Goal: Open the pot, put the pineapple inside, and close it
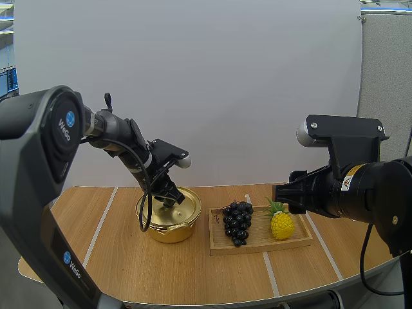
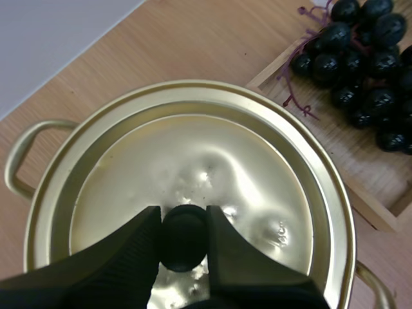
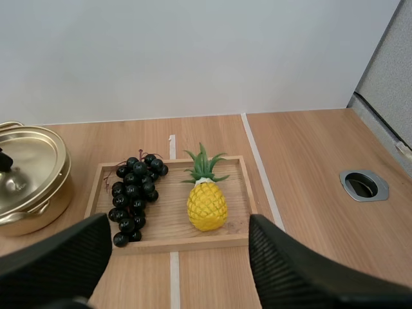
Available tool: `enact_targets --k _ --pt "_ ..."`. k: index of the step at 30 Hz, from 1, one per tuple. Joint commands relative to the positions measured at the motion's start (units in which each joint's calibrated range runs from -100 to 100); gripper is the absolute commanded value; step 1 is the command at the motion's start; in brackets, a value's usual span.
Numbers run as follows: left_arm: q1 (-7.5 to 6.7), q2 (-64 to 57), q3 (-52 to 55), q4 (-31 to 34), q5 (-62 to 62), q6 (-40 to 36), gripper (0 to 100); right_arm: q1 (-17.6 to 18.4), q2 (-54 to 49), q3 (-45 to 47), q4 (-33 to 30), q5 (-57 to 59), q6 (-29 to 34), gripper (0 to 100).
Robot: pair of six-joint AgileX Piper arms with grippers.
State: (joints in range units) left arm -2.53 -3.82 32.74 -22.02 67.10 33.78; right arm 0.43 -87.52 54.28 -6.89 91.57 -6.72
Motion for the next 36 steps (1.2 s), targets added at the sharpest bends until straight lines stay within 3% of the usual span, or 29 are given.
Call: enact_targets --k 1,13,24,36 --pt "-0.17 -4.72 -3.75 0.04 4.21 -1.23 1 0.05 0.0 -0.58 -0.26 -0.53 -0.07 100" --pt "-0.09 -21.16 -29.3 1.54 8.46 -7.53 0 0.05 0.0 -0.58 -0.25 -0.89 -0.07 100" --pt "-0.09 -22.3 -57.23 6.58 6.16 -18.14 0 0.05 0.0 -0.58 -0.25 -1.07 -0.07 100" --pt "-0.09 -22.3 -61.08 6.58 -0.02 -18.37 0 0.05 0.0 -0.58 -1.97 -1.25 0.03 100"
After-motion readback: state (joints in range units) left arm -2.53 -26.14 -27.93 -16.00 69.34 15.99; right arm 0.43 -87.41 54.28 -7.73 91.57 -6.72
